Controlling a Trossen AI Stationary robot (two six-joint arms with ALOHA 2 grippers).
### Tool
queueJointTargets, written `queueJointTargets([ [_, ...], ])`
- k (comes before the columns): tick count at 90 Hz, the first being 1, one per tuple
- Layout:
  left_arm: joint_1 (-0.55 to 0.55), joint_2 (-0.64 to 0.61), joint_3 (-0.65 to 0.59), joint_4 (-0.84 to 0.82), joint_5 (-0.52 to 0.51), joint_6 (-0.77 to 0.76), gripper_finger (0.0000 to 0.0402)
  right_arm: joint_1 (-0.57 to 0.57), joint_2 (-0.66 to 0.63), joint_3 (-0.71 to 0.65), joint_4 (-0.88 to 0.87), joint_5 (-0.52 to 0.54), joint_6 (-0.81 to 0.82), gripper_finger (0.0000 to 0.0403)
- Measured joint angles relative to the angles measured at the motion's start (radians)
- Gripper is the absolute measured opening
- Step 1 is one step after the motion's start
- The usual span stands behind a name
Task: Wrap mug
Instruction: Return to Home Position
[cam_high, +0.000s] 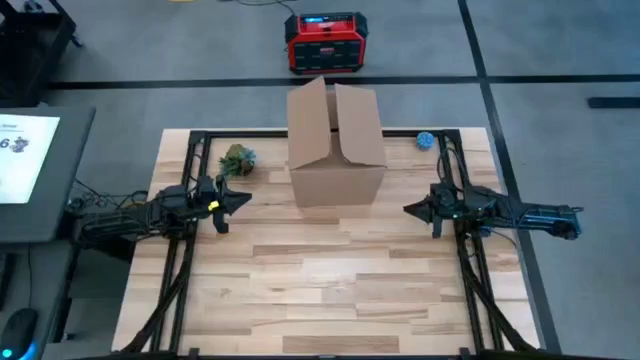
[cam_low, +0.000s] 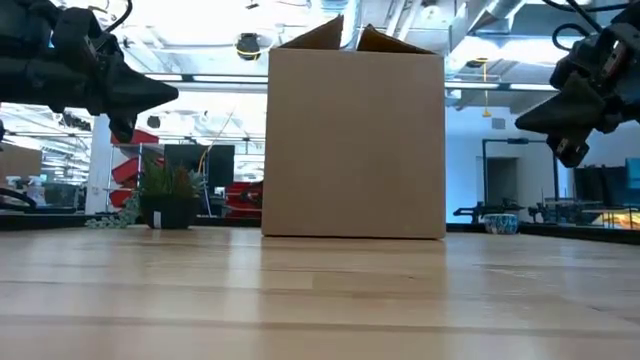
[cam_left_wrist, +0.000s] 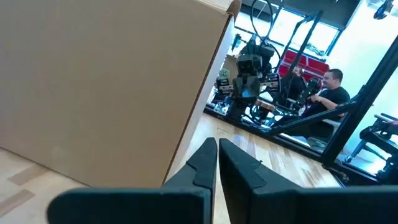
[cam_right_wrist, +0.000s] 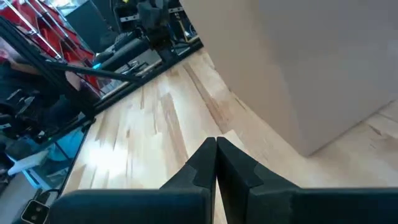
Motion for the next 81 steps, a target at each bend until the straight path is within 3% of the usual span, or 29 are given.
queueJointTargets([
  [27, 0.000, 0.000, 0.000, 0.000, 0.000, 0.000, 0.0000, -0.019, 0.000, -0.003, 0.008, 0.023, -0.233, 0.0000],
  [81, 0.000, 0.000, 0.000, 0.000, 0.000, 0.000, 0.0000, -0.019, 0.000, -0.010, 0.025, 0.022, -0.244, 0.0000],
])
